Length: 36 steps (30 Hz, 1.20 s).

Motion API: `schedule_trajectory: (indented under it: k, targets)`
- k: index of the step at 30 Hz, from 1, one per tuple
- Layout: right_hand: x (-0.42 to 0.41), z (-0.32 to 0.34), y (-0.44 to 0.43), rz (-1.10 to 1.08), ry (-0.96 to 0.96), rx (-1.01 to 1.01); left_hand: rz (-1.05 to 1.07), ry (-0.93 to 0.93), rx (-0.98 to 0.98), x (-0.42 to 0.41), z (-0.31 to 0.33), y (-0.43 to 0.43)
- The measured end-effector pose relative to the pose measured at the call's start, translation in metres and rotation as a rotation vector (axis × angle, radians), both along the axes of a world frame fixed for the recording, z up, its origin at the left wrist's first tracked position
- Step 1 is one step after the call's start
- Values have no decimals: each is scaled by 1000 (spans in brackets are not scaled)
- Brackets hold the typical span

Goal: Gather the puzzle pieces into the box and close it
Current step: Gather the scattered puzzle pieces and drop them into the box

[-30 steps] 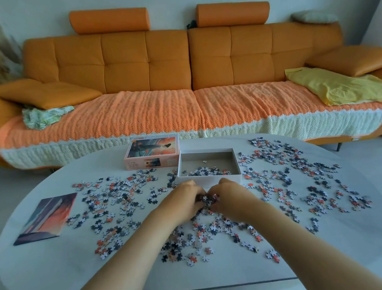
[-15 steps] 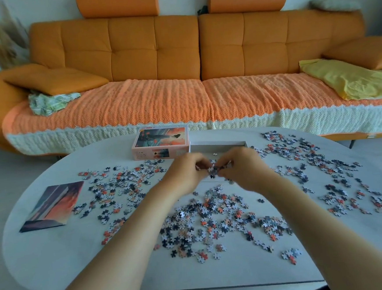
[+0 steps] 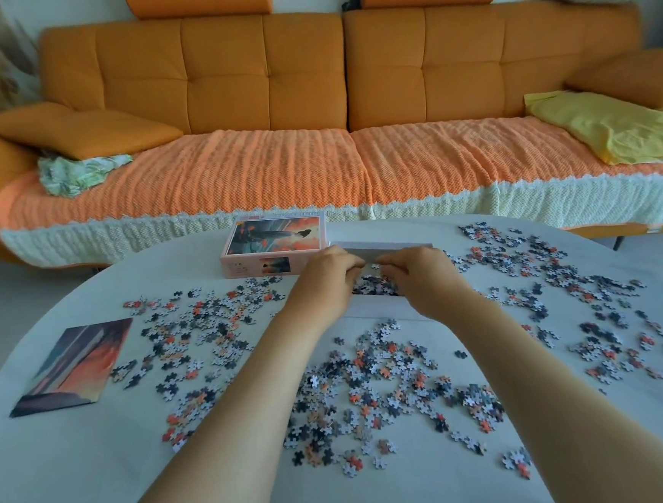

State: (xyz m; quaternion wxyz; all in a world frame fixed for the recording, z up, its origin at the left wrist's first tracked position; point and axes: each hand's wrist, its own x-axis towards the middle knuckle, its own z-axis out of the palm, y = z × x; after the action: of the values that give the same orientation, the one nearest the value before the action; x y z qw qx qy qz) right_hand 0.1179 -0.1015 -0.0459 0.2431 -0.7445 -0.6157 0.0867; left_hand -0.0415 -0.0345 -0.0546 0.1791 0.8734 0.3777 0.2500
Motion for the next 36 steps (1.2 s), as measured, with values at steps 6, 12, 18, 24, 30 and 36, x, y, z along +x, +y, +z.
schedule_trajectory:
  k: [6, 12, 18, 24, 30, 36]
  targets:
    - [-12, -4, -9, 100, -194, 8, 46, 131, -139, -12, -6, 0]
    - [-28, -7, -9, 221, -213, -265, 14, 124, -194, -17, -3, -8]
    - [-27, 1, -14, 216, -229, -316, -36, 231, 55, -22, -5, -13]
    - [-18, 14, -29, 273, -173, -474, -183, 486, 0, -15, -2, -23]
    - [-5, 4, -26, 225, -327, -392, -177, 379, -4, -10, -7, -24]
    - [-9, 14, -32, 197, -258, -347, -164, 346, 110, -15, -7, -27]
